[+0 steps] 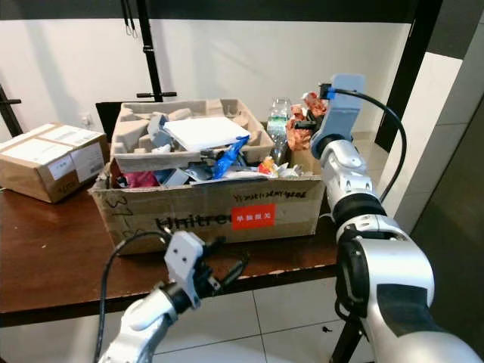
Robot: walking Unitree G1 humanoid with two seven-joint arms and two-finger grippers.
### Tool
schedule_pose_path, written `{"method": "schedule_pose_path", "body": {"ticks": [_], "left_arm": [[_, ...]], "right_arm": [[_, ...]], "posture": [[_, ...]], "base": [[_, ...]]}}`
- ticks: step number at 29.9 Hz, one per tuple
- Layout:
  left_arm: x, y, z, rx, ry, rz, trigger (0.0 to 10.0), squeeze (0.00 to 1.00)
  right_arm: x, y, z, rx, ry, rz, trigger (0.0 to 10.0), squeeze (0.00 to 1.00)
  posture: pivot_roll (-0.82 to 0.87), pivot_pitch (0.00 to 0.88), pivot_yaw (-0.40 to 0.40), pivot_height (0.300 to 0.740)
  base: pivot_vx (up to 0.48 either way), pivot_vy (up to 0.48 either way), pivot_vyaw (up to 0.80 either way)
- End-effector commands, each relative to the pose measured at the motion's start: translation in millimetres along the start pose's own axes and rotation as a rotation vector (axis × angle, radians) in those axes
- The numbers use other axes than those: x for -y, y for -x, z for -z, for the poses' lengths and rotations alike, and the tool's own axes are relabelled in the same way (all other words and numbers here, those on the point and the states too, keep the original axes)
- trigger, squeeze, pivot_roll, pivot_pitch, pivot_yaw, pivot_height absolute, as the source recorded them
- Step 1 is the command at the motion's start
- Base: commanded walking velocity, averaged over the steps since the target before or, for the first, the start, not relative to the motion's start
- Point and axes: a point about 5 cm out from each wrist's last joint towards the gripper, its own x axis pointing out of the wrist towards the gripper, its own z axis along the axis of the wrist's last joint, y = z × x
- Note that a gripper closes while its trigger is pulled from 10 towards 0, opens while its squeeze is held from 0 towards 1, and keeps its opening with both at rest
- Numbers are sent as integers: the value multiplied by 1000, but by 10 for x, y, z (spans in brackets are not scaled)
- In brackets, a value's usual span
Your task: Picking trash to rubbish bin
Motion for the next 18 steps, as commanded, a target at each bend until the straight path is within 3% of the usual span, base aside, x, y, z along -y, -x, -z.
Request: {"method": "schedule_pose_path", "body": {"ticks": [1,5,11,12,18], "left_arm": [[8,-82,-159,61,27,-6,10000,0],[20,-125,-255,82,34,5,10000,0],[31,-131,-270,81,43,0,10000,0],[35,-127,-273,77,50,-1,10000,0],[45,-114,-280,67,70,-10,10000,0]], "right_arm": [[-23,34,127,-34,79,-7,10000,0],[-51,42,155,-31,161,-5,10000,0],[-51,49,177,-36,162,3,10000,0],[-51,51,186,-39,157,3,10000,1000],[-80,60,232,-55,69,-29,10000,1000]], "posture": [[-82,128,4,740],[-83,130,8,740],[-83,128,8,740],[-82,127,6,740],[-81,124,3,740]], "base": [[0,0,0],[0,0,0],[0,0,0],[0,0,0],[0,0,0]]}}
